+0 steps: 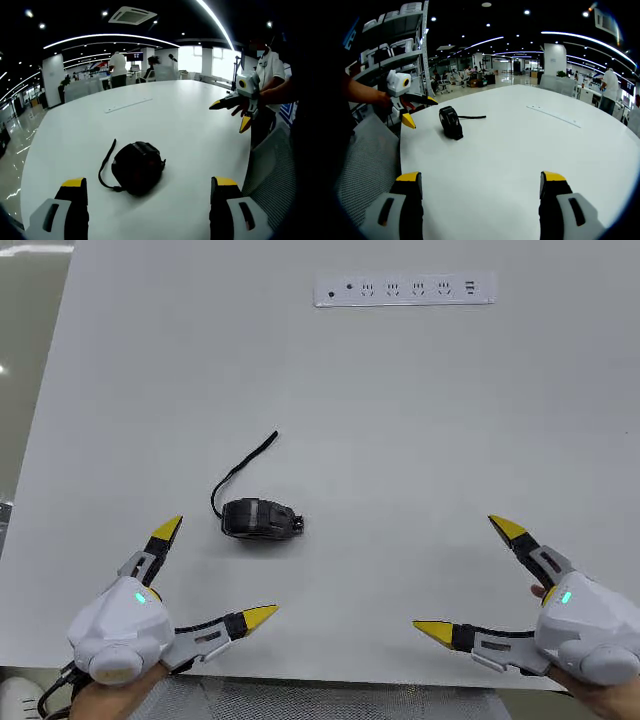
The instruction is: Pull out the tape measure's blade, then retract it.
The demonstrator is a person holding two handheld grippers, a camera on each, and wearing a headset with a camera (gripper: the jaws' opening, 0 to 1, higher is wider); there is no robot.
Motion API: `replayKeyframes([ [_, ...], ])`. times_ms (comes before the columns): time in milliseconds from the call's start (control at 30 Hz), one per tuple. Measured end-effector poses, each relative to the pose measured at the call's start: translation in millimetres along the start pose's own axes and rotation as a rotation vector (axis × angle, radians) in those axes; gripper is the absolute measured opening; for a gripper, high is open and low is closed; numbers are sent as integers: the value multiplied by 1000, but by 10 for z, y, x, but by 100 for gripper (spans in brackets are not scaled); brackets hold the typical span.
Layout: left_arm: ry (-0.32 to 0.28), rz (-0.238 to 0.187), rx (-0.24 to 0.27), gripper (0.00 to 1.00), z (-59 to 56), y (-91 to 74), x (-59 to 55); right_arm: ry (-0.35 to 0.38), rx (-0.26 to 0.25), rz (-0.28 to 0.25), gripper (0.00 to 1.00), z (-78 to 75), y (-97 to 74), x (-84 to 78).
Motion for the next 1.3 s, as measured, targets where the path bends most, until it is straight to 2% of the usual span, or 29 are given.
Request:
replayKeyframes([
  [467, 17, 17, -10, 100, -11, 14, 9, -17, 2, 16, 100, -17, -8, -24],
  [867, 45, 32, -18, 100, 46, 35, 49, -38, 30, 40, 97, -25, 27, -18],
  [1033, 72, 55, -49, 96, 72, 65, 62, -64, 39, 49, 94, -43, 78, 3],
  [1300, 106, 75, -70, 93, 125, 122, 93, -100, 53, 44, 89, -82, 160, 75],
])
Point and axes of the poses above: the centre of the closed fingertips' face, and the gripper's own axes: y roughly forward along the fingers, z roughly to its left, x roughly out of its top, the point moved 7 cm from there along -y, roughly backward along the fingers, and after that the axes turned 7 degrees about z, right-handed, at the moved point
